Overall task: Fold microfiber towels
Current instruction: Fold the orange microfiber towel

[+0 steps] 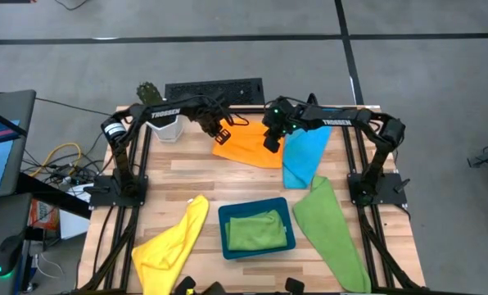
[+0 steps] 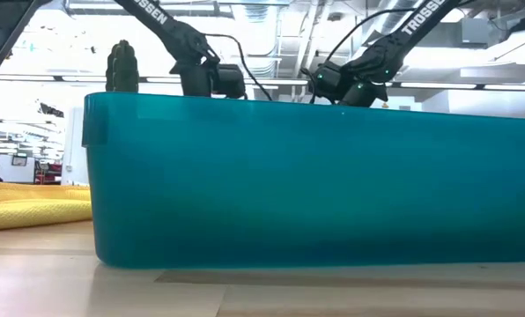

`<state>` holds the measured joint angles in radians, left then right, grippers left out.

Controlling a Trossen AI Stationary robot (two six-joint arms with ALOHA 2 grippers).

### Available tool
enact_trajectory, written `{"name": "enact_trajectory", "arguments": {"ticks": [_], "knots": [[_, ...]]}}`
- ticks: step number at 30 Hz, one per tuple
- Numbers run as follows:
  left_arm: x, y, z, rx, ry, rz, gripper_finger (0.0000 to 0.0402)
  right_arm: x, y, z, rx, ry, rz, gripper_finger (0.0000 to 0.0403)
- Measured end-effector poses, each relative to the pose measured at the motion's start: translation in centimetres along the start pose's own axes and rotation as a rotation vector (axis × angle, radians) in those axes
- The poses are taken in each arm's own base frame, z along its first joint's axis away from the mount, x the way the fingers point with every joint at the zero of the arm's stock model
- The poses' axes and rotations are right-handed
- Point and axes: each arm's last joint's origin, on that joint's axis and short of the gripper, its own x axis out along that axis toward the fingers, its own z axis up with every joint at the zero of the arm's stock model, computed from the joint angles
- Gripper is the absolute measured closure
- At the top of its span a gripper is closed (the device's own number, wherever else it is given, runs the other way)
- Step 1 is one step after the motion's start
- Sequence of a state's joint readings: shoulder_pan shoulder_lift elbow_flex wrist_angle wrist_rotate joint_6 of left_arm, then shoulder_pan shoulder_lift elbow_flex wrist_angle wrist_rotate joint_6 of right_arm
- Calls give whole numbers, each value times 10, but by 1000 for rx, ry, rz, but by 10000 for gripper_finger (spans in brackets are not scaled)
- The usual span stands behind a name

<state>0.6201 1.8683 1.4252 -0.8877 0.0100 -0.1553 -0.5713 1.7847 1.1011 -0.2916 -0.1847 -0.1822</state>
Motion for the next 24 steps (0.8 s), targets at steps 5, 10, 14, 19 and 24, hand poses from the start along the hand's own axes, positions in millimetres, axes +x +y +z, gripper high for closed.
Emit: {"name": "enact_trajectory", "arguments": {"ticks": [5, 10, 14, 19, 24], "knots": [[-15, -4, 9, 18, -36, -3, 402, 0, 0, -1, 1, 11, -6, 390], [-19, -3, 7, 2, 4, 15, 402, 0, 0, 0, -2, -1, -8, 384], [-12, -2, 9, 21, -43, 32, 401, 0, -1, 0, -8, 6, -16, 384], [-12, 0, 14, 14, -108, 84, 402, 0, -3, 0, -9, 8, -69, 383], [-12, 4, 14, 7, -104, 74, 402, -1, -4, 1, -8, -1, -84, 366]]}}
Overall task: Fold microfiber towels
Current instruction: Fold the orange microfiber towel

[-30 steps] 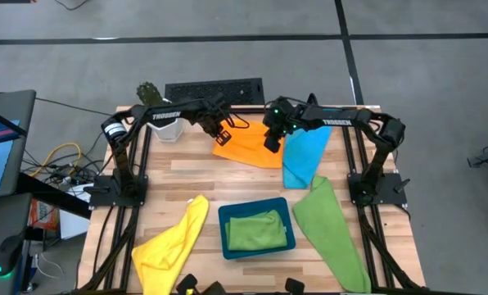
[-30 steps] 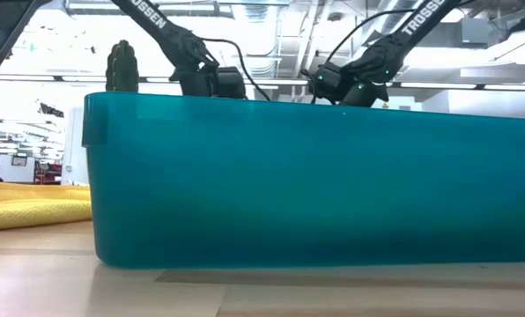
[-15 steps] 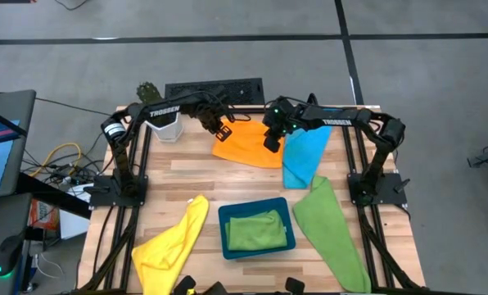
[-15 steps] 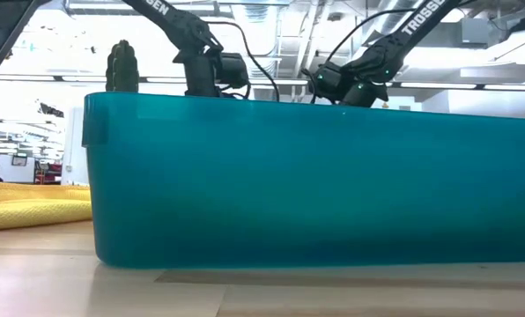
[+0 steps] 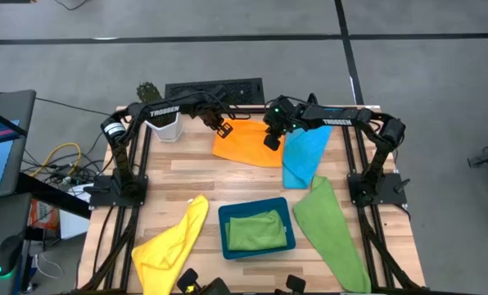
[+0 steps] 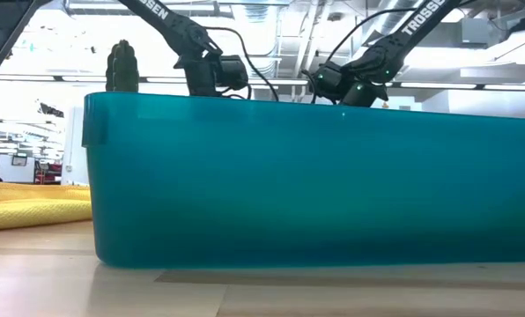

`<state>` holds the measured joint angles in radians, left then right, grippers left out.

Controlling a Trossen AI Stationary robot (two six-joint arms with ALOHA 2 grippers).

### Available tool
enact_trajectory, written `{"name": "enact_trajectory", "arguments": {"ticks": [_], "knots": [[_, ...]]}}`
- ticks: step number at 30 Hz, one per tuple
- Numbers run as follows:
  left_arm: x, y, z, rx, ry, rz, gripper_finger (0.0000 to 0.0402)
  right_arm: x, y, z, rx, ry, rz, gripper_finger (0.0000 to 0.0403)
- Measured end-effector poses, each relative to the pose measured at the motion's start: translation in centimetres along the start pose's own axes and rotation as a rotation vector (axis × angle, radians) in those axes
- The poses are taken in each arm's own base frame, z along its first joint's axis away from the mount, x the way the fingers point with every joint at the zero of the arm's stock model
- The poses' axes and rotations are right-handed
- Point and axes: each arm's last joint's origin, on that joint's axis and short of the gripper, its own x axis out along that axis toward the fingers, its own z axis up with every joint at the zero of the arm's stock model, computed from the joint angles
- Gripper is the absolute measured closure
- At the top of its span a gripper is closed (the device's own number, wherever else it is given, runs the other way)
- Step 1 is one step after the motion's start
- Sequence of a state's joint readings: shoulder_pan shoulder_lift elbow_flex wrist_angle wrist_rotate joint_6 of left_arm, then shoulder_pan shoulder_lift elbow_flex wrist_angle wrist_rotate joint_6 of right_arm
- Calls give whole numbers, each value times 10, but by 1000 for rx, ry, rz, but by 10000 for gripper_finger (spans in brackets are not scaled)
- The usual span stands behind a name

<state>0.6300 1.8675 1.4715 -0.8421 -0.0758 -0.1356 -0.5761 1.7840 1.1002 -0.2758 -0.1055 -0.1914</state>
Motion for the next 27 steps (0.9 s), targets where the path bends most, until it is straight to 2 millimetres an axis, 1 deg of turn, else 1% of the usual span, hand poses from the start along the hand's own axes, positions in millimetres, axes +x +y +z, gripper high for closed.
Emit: {"name": "enact_trajectory", "arguments": {"ticks": [6, 10, 18, 21, 27], "knots": [[0, 1, 0, 34, -4, 15, 402, 0, -2, -2, 12, 14, -12, 353], [0, 1, 1, 35, -17, 22, 401, 0, -3, -2, 16, 24, -56, 351], [0, -1, 3, 33, -32, 1, 389, 0, -2, -7, 35, 79, -51, 351], [0, -2, 4, 30, -43, -20, 385, -1, -4, -9, 47, 97, -74, 358], [0, -3, 7, 22, -75, -26, 371, -1, -9, -12, 61, 119, -89, 393]]}}
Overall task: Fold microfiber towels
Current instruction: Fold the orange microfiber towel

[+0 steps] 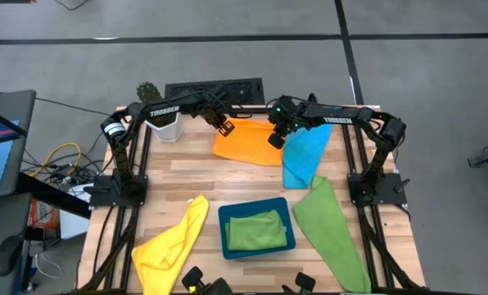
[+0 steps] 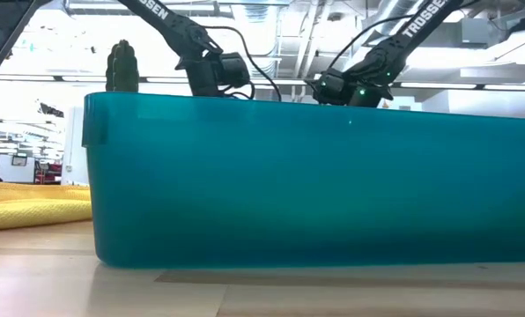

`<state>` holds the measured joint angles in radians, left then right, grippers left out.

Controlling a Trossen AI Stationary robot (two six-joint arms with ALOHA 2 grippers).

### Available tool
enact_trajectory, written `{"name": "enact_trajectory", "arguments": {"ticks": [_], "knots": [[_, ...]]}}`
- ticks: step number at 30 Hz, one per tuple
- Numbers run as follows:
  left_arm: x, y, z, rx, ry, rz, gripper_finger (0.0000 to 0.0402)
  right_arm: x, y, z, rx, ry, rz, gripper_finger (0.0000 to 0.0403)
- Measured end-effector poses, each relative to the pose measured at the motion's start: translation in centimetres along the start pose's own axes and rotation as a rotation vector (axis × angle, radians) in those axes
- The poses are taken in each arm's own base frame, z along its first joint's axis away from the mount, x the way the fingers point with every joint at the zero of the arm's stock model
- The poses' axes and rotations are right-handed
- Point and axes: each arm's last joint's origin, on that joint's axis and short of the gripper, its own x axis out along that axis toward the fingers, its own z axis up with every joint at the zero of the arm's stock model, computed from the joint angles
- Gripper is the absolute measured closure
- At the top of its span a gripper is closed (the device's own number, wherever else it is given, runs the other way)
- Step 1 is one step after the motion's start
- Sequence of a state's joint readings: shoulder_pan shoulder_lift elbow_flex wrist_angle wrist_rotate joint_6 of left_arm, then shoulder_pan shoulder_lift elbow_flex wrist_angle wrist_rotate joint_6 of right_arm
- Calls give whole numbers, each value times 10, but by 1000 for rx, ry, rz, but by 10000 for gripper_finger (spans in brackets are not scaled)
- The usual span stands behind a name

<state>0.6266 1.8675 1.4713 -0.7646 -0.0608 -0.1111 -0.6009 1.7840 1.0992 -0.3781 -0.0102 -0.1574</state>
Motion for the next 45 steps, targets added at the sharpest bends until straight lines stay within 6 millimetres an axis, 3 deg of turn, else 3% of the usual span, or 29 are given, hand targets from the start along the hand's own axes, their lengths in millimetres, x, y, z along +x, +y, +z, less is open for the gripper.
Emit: {"name": "enact_trajectory", "arguments": {"ticks": [7, 13, 34, 39, 45], "knots": [[0, 3, 0, 7, 1, 37, 362, -3, -4, 5, 8, -7, -7, 377], [0, 3, 0, 10, 1, 43, 362, -15, -7, 19, -37, -6, -7, 391], [13, 3, -9, 45, -4, 33, 361, -10, -10, 12, -32, 8, 9, 341], [13, 1, -10, 98, 1, -11, 325, -10, -10, 13, -40, 2, 11, 317], [14, 3, -9, 113, -1, 22, 241, -10, -15, 13, -20, -5, -3, 267]]}}
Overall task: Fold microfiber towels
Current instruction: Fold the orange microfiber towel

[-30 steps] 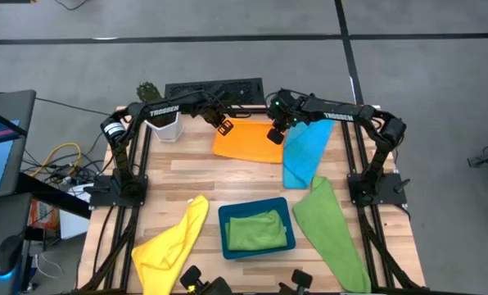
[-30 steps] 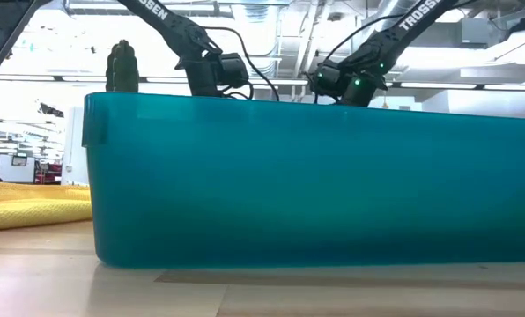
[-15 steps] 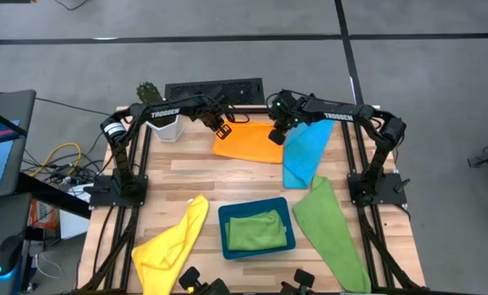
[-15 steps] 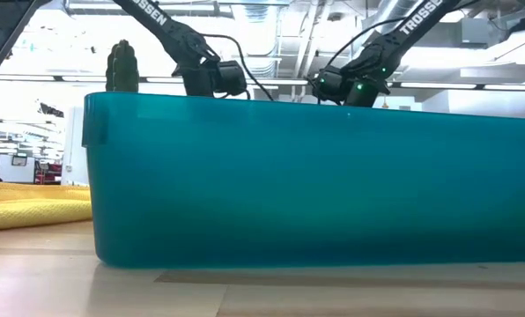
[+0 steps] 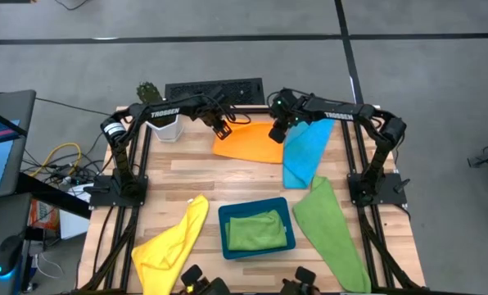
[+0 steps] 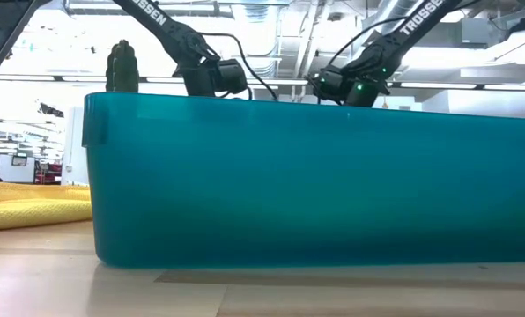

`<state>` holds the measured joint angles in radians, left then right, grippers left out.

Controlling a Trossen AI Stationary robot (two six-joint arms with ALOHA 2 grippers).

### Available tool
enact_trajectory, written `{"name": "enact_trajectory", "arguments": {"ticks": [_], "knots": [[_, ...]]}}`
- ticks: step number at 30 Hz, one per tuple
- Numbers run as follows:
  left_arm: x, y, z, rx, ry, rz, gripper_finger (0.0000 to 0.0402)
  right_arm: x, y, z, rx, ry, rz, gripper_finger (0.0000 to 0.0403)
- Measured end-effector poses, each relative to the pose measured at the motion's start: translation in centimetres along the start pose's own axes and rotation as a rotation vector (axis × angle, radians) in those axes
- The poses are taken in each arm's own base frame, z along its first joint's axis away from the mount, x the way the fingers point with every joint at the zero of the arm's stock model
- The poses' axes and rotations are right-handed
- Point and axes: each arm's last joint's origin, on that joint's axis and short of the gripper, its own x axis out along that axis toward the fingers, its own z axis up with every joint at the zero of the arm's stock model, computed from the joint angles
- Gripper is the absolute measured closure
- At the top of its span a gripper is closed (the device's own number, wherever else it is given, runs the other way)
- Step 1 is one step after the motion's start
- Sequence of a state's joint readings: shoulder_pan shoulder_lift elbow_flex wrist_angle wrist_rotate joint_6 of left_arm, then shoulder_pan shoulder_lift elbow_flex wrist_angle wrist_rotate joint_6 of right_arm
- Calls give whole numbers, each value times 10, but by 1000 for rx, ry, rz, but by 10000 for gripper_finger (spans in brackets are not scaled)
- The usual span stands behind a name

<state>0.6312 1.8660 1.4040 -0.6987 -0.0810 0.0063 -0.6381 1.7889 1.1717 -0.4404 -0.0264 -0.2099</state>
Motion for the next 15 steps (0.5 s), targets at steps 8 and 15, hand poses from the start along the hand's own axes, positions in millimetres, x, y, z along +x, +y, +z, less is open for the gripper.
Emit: {"name": "enact_trajectory", "arguments": {"ticks": [8, 15], "knots": [[-10, 1, 3, -43, 36, -172, 181, -7, -16, 4, 48, -21, -27, 232], [-10, -25, -10, 156, 91, -488, 213, -10, -22, 5, 81, -30, 43, 238]]}}
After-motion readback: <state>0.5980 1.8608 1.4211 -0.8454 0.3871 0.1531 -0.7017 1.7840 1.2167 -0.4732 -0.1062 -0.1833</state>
